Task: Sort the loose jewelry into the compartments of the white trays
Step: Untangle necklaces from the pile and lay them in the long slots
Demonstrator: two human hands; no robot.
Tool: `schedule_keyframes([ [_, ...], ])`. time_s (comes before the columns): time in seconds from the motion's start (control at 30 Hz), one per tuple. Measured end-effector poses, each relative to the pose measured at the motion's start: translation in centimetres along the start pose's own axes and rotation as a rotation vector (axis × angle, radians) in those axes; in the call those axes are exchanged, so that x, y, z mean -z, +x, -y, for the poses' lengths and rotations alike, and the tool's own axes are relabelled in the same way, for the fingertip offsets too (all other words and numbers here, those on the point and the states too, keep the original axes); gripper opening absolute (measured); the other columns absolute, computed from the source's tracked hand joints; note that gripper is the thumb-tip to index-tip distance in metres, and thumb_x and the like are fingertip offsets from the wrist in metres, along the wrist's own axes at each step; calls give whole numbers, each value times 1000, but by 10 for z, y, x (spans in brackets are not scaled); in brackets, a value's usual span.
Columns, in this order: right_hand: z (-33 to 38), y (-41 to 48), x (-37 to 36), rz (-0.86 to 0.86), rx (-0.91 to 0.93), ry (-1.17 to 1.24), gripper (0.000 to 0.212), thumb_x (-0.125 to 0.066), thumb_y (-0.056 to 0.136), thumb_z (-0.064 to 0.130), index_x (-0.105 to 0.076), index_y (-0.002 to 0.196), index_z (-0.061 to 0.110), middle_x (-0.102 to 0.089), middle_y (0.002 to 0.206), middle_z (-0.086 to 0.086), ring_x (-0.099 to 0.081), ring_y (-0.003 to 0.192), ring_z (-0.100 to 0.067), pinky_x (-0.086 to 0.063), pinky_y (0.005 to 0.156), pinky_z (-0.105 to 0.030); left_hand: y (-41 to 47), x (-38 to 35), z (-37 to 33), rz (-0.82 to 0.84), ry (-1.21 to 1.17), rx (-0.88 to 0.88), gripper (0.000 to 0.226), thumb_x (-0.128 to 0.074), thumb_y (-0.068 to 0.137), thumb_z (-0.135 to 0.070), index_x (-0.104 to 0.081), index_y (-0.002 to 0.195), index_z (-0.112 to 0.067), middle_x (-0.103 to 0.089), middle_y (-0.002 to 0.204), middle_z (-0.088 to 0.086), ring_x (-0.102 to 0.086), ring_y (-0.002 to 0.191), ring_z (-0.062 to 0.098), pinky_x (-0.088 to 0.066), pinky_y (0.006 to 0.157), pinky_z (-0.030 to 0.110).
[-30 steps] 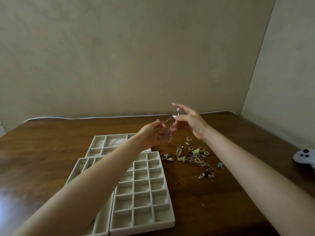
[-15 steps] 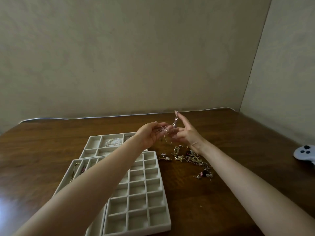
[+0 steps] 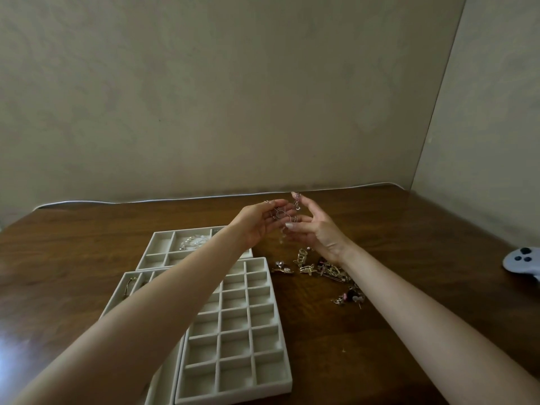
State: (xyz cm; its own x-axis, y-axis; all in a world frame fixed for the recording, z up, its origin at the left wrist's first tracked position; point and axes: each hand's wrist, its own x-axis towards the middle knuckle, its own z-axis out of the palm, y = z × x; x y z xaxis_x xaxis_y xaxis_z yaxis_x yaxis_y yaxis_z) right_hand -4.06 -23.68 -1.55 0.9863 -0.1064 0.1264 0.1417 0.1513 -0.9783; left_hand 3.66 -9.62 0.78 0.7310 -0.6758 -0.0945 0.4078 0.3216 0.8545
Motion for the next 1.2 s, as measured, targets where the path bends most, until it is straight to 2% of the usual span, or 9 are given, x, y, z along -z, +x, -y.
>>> schedule_keyframes([
  [0.13,-1,1,3,-98,42,-21,66,-62,82,-8,-42,139,18,-65,87,-10,-66,74,-19,-57,66,-30,3,-1,4,-3,69,-51,24,-36,96,2,-58,106,3,-64,107,16,-65,94,21,-58,72,23],
  [0.3,-1,1,6,-136,41,-25,74,-61,83,-8,-36,141,29,-65,104,-17,-66,88,-24,-57,78,-36,4,-3,5,10,101,-54,31,-37,88,19,-57,106,4,-63,104,17,-65,92,20,-58,71,22],
  [0.37,-1,1,5,-117,19,-34,75,-63,83,-6,-34,142,30,-65,109,-21,-66,91,-27,-56,83,-39,5,-3,6,20,108,-61,34,-37,87,20,-55,112,6,-63,104,17,-64,94,20,-57,71,21],
  [0.5,-3,2,3,-88,5,2,73,-68,84,6,-33,144,26,-69,94,-17,-67,83,-29,-55,84,-46,6,-2,7,22,174,-88,37,-42,87,16,-54,119,4,-64,105,13,-63,91,19,-56,70,20],
  [0.57,-2,2,2,-71,-14,18,73,-68,84,9,-31,145,24,-69,90,-15,-67,79,-28,-56,80,-43,5,0,8,24,180,-101,35,-43,86,16,-56,117,3,-64,104,13,-63,89,20,-57,70,20],
  [0.7,1,1,-3,-29,-46,-40,84,-68,79,-4,-28,146,26,-67,101,-19,-69,78,-26,-60,69,-36,6,0,9,-18,154,-113,37,-43,86,17,-54,118,4,-64,106,15,-64,90,19,-57,75,23],
  [0.8,1,3,-8,-28,-37,-60,89,-68,77,-9,-26,147,27,-67,105,-20,-69,79,-26,-59,65,-34,5,-2,9,-40,111,-118,36,-43,86,17,-53,119,5,-64,103,15,-64,86,19,-57,70,21],
  [0.97,4,3,-8,-118,-17,-59,83,-69,77,-8,-32,145,21,-66,90,-18,-66,70,-24,-54,54,-28,4,-3,9,-57,180,-147,35,-46,86,16,-54,118,4,-65,101,12,-64,84,18,-57,68,20],
  [1.2,7,4,4,-140,-33,-43,79,-68,80,-1,-29,146,17,-66,83,-15,-64,68,-21,-56,60,-27,-5,5,8,-17,399,-210,32,-56,82,13,-60,111,0,-65,108,11,-66,91,20,-56,76,22],
])
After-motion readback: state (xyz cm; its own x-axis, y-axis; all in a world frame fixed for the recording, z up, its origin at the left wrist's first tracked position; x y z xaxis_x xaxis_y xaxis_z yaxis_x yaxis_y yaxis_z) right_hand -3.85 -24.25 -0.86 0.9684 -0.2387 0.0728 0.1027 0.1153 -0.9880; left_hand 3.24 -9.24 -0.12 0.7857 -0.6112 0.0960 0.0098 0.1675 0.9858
